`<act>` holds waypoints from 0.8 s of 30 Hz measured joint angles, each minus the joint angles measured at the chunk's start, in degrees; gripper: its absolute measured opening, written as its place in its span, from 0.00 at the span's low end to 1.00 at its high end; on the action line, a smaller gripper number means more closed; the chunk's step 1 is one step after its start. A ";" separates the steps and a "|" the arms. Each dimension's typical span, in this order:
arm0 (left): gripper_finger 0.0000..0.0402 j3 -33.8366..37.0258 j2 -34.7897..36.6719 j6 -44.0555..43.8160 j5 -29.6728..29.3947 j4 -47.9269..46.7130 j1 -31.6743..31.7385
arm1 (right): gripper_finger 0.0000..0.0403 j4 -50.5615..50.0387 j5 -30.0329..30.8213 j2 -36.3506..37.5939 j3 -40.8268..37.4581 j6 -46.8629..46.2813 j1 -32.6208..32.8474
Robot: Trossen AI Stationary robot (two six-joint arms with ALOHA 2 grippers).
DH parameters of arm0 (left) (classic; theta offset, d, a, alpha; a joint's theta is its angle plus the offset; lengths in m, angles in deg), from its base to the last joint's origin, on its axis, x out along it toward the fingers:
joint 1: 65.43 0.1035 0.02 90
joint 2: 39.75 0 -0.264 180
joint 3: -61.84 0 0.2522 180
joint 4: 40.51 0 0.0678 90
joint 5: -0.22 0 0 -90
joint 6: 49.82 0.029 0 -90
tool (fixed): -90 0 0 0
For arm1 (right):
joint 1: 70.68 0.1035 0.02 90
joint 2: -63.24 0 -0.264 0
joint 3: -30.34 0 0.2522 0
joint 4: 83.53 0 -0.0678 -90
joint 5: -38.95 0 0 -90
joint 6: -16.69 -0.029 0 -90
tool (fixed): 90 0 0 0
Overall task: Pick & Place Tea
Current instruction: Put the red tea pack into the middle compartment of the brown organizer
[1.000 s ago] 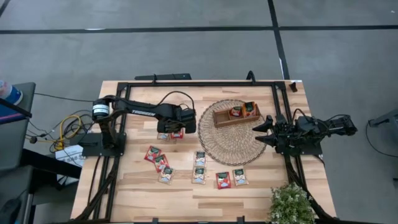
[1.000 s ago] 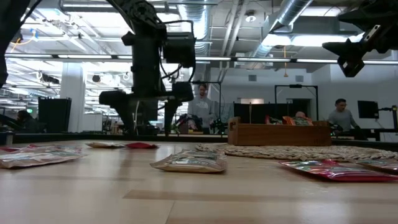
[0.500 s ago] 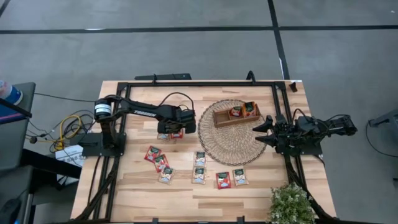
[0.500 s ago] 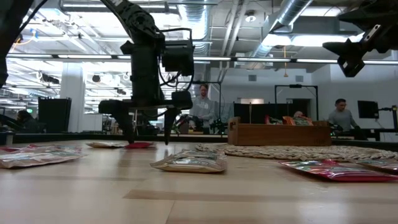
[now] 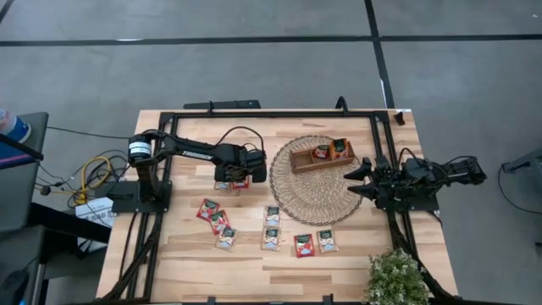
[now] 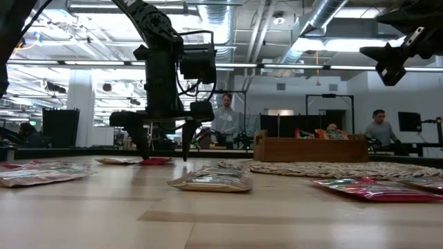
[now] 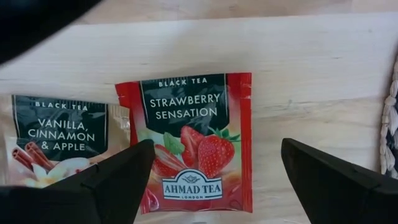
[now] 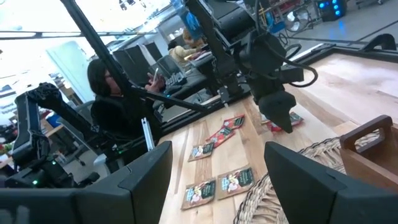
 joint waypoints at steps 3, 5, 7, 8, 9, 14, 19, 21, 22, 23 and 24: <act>0.87 0.02 -0.02 -0.94 -0.13 0.10 0.02 | 0.62 0.00 -0.50 0.00 0.00 -0.02 0.00; 0.87 0.02 -0.04 -1.07 -0.41 0.15 0.00 | 0.62 0.00 -0.54 0.00 0.00 -0.02 0.00; 0.87 0.02 -0.05 -1.09 -0.48 0.19 0.00 | 0.62 0.00 -0.54 0.00 0.00 -0.02 0.00; 0.87 0.02 -0.07 -1.08 -0.48 0.21 0.00 | 0.62 0.00 -0.56 0.00 0.00 -0.02 0.00; 0.87 0.02 -0.07 -1.07 -0.48 0.23 0.00 | 0.62 0.00 -0.59 0.00 0.00 -0.01 0.00; 0.87 0.02 -0.10 -0.41 -0.34 0.25 0.00 | 0.62 0.00 -0.65 -0.02 0.00 0.00 0.00; 0.87 0.02 -0.11 0.65 -0.31 0.31 0.02 | 0.62 0.00 -0.65 0.00 0.00 0.00 0.00; 0.87 0.02 -0.13 1.74 -0.34 0.38 0.00 | 0.62 0.00 -0.65 0.00 0.00 0.00 0.00; 0.87 0.03 -0.13 1.74 -0.35 0.38 0.00 | 0.62 0.00 -0.65 0.00 0.00 0.00 0.00; 0.87 0.03 -0.13 1.62 -0.32 0.37 0.01 | 0.62 0.00 -0.65 0.00 0.00 0.00 0.00; 0.87 0.04 -0.13 1.55 -0.26 0.33 0.02 | 0.62 0.00 -0.65 0.00 0.00 0.00 0.00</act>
